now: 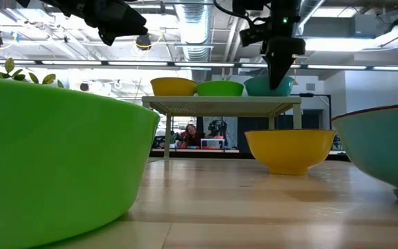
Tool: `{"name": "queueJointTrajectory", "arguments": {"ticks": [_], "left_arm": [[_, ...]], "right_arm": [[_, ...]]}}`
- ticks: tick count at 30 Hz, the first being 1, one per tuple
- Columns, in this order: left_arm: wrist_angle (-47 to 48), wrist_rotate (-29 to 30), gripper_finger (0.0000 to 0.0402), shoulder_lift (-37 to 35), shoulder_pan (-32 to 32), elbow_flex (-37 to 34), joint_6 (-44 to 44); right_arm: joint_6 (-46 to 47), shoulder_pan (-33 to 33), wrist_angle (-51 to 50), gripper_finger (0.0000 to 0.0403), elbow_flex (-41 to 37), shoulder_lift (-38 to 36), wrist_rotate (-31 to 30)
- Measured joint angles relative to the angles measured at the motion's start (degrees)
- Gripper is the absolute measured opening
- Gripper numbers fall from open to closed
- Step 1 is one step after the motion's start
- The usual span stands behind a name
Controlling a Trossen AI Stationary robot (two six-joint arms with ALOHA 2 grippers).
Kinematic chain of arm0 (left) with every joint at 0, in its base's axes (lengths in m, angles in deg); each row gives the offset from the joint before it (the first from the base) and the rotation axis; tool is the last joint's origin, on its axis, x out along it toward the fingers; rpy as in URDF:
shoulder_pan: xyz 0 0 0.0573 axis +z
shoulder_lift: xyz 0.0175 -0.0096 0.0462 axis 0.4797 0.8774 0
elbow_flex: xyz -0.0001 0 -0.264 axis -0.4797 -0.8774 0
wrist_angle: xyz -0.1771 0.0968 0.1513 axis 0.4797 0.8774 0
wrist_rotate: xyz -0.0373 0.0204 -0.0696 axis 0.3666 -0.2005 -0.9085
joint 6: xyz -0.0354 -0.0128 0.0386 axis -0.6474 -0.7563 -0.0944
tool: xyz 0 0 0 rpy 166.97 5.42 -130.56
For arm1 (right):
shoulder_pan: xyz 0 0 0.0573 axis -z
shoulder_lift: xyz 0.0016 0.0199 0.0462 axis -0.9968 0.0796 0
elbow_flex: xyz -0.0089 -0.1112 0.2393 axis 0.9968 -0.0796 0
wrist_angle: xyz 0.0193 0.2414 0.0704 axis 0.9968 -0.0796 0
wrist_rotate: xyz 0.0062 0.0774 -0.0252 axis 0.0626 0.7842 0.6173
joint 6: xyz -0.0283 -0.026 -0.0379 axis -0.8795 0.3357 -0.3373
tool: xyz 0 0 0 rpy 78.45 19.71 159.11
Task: Pick & Place Mini bowls
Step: Put the top blue bowl on the shelf, then stack the bottom yellow bowl on the yellow bowl on the shelf
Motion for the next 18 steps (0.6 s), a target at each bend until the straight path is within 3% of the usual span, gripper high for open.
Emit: {"name": "queueJointTrajectory", "arguments": {"ticks": [11,18], "left_arm": [[0.0,0.0,0.014,0.0,0.0,0.0,0.0],[0.0,0.0,0.014,0.0,0.0,0.0,-0.7]], "right_arm": [[0.5,-0.5,-2.6,0.0115,8.3,-0.1,0.2],[10.3,-5.1,-7.0,0.0127,16.3,-0.1,3.4]]}}
